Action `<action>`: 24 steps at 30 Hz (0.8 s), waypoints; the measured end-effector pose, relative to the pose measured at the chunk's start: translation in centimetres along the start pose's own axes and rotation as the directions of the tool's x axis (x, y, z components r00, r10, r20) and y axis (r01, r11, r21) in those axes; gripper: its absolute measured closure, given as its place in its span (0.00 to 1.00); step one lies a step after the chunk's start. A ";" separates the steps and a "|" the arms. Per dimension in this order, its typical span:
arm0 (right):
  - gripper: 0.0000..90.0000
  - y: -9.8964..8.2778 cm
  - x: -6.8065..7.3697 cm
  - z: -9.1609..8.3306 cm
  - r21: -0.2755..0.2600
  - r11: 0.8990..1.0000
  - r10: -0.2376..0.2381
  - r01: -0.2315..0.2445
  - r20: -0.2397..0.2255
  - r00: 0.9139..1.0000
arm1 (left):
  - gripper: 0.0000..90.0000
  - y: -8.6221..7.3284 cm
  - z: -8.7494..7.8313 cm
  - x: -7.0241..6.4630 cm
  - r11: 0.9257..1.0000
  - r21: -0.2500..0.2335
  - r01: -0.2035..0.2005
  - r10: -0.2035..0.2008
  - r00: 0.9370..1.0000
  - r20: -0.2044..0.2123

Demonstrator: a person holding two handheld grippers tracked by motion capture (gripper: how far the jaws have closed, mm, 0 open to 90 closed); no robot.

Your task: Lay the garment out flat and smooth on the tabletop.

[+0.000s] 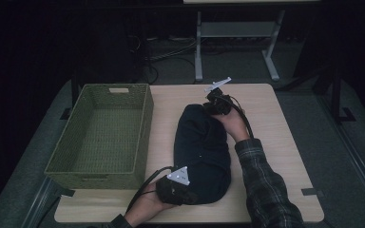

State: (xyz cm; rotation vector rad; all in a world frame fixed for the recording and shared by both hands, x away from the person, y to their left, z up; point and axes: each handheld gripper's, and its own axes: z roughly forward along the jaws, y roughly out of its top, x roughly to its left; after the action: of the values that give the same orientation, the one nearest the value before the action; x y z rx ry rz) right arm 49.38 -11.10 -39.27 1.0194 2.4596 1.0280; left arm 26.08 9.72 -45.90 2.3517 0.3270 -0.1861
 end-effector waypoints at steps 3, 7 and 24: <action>0.64 0.1 0.0 -0.5 -0.031 0.999 0.008 -0.008 -0.010 1.000 | 0.91 0.0 0.0 0.1 1.000 -0.001 0.005 -0.005 1.000 0.001; 0.60 0.2 -0.3 -2.2 -0.070 0.997 0.036 -0.037 -0.022 0.999 | 0.89 0.0 0.0 0.1 1.000 -0.005 0.011 -0.011 1.000 0.001; 1.00 -5.9 0.1 -7.2 -0.055 0.997 0.049 -0.052 -0.041 0.998 | 0.69 0.9 -2.9 1.1 0.990 -0.117 0.078 -0.092 0.989 -0.119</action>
State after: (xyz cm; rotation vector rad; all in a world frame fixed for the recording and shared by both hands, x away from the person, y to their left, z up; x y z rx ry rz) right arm 42.82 -17.62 -38.33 1.0583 2.4329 1.1370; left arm 27.48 11.27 -43.45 2.2440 0.4864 -0.0603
